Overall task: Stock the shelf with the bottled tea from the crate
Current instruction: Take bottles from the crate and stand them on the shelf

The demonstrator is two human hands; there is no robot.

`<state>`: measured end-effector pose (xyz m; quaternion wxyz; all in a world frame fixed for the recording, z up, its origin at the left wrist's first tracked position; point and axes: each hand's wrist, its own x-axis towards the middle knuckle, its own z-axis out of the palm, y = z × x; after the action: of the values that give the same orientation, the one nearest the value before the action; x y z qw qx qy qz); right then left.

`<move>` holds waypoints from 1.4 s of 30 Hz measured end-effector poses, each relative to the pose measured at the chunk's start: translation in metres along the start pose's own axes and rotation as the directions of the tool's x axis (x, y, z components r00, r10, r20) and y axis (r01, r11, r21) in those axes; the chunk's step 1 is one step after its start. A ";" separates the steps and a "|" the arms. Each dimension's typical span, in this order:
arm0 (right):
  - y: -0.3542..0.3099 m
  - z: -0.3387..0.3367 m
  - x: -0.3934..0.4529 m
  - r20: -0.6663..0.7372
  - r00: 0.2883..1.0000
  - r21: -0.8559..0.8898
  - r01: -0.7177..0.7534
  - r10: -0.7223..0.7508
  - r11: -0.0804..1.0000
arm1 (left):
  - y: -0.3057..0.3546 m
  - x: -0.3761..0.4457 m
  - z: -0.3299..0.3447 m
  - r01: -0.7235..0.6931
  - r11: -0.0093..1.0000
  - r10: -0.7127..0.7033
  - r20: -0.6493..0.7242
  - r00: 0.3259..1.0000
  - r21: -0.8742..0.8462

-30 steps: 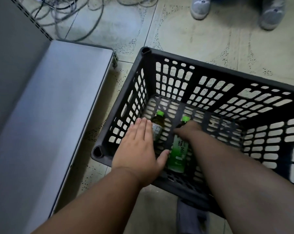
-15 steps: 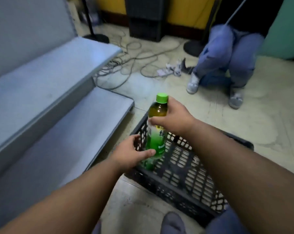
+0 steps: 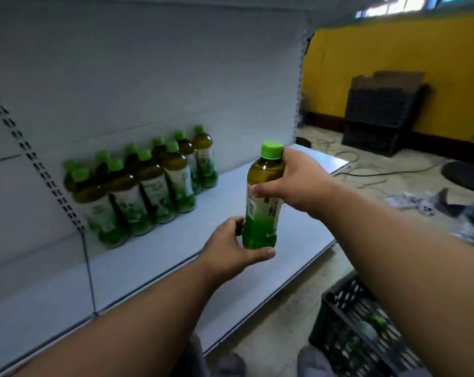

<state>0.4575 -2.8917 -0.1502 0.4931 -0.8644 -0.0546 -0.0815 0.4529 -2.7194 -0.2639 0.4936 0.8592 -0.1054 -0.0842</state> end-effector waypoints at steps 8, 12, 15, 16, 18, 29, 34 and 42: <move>0.024 0.071 0.093 0.174 0.979 -0.025 0.115 -0.109 0.993 | -0.065 0.063 -0.033 0.117 0.979 -0.083 -0.199 0.976 0.166; 0.037 0.094 0.143 0.209 0.967 0.031 0.139 -0.142 0.990 | -0.089 0.102 -0.039 0.211 0.922 -0.110 -0.301 0.947 0.325; 0.044 0.105 0.171 0.213 0.965 0.041 0.149 -0.154 0.988 | -0.105 0.115 -0.039 0.320 0.842 -0.155 -0.373 0.915 0.434; 0.048 0.108 0.179 0.215 0.965 0.021 0.151 -0.152 0.988 | -0.110 0.116 -0.038 0.335 0.819 -0.155 -0.383 0.911 0.465; 0.056 0.116 0.187 0.207 0.968 -0.014 0.149 -0.143 0.989 | -0.115 0.116 -0.031 0.323 0.762 -0.106 -0.383 0.918 0.561; 0.086 0.157 0.180 0.020 0.997 -0.098 0.081 -0.080 0.992 | -0.116 0.117 -0.021 0.292 0.702 -0.059 -0.356 0.933 0.650; 0.087 0.179 0.209 -0.023 0.993 -0.072 0.114 -0.115 0.991 | -0.121 0.121 -0.018 0.281 0.677 -0.012 -0.372 0.928 0.680; 0.080 0.191 0.232 -0.017 0.997 -0.085 0.069 -0.071 0.994 | -0.125 0.124 -0.022 0.277 0.687 -0.063 -0.324 0.944 0.672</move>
<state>0.7157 -2.7647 -0.2681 0.4533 -0.8813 -0.0762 -0.1096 0.5896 -2.6728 -0.3663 0.1243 0.9913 0.0210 0.0373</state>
